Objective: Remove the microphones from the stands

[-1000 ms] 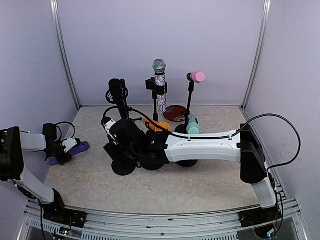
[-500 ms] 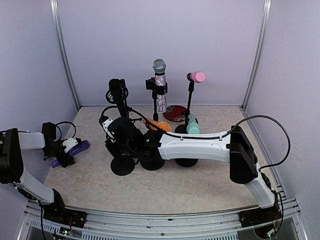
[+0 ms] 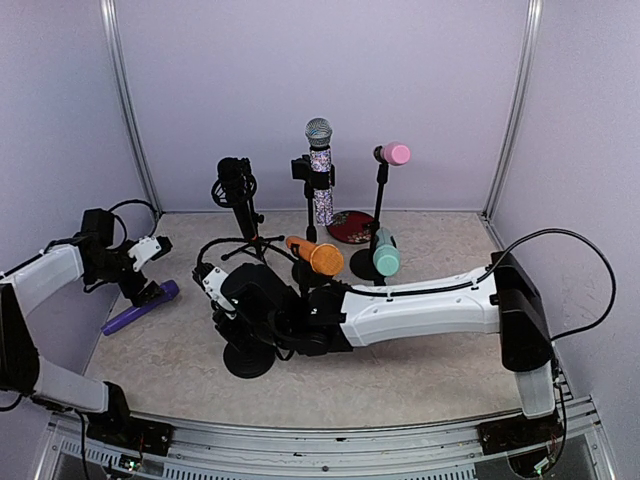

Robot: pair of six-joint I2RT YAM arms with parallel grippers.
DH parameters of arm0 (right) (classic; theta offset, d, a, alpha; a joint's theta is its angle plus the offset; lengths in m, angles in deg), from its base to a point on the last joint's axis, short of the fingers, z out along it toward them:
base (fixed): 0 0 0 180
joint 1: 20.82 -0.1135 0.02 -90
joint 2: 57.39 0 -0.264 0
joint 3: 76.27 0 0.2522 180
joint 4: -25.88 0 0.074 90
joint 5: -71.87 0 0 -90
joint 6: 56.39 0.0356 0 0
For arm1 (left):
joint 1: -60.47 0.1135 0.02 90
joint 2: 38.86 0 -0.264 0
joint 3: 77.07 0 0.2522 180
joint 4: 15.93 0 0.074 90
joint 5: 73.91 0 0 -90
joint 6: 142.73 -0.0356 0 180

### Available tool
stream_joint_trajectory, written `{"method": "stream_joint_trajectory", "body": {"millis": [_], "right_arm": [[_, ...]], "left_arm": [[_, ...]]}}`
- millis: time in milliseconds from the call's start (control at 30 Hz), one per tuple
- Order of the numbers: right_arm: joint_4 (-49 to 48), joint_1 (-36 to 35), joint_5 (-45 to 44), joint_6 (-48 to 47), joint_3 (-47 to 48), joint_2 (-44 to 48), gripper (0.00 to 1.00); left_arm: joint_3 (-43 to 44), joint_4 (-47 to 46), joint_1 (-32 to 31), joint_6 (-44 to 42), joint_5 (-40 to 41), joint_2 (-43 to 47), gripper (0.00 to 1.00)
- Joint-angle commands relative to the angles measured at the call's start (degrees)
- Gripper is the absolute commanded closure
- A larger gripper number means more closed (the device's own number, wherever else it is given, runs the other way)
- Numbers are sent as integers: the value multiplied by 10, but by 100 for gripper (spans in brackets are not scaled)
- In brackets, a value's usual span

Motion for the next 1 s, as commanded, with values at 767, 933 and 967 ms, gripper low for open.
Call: {"method": "stream_joint_trajectory", "body": {"millis": [767, 933, 967], "right_arm": [[185, -32, -195, 271, -530, 582, 100], [249, 7, -221, 307, -554, 648, 100], [263, 19, -225, 312, -556, 657, 100]], "left_arm": [[116, 139, -183, 124, -40, 32, 1], [130, 138, -211, 150, -53, 29, 1], [133, 138, -215, 153, -55, 28, 1]]}}
